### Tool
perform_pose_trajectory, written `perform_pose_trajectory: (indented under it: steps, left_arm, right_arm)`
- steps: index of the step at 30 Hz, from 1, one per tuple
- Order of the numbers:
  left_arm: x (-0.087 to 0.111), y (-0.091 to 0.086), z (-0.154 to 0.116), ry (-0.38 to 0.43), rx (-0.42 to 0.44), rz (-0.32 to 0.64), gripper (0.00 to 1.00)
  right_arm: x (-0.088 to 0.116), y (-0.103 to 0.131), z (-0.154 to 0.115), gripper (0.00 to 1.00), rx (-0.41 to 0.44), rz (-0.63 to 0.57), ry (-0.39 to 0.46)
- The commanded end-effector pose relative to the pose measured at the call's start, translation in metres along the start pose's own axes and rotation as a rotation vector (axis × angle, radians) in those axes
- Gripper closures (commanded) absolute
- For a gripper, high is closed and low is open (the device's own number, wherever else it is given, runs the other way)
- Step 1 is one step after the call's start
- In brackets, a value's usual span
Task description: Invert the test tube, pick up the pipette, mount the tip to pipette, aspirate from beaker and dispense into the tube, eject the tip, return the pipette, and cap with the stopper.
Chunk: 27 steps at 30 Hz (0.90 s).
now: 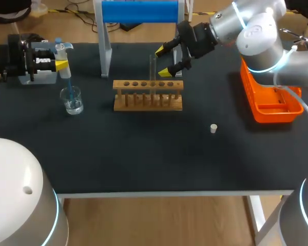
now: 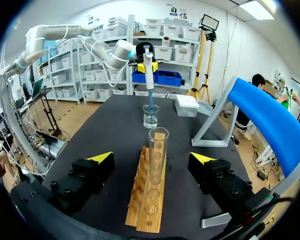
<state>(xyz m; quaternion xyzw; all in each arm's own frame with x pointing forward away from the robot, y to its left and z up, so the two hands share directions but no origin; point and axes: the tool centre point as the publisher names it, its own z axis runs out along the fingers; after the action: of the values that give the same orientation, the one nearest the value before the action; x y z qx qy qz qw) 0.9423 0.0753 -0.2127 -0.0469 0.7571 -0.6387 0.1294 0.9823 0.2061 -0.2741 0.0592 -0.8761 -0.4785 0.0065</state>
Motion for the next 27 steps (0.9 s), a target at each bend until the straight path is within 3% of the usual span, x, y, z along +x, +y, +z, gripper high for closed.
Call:
perform_pose_trajectory:
  steps: [1, 19, 27]
  left_arm:
    - [0.0, -0.001, 0.0, -0.001, -0.001, 0.0, 1.0]
    - [0.0, -0.001, 0.0, -0.001, -0.001, 0.0, 1.0]
    - [0.0, -0.001, 0.0, -0.001, -0.001, 0.0, 1.0]
  right_arm:
    - [-0.01, -0.003, 0.009, 0.0, -0.002, -0.008, 0.036]
    - [-0.011, 0.001, 0.032, 0.0, 0.01, -0.039, 0.067]
    - [-0.013, -0.001, 0.036, 0.0, 0.035, -0.032, 0.027]
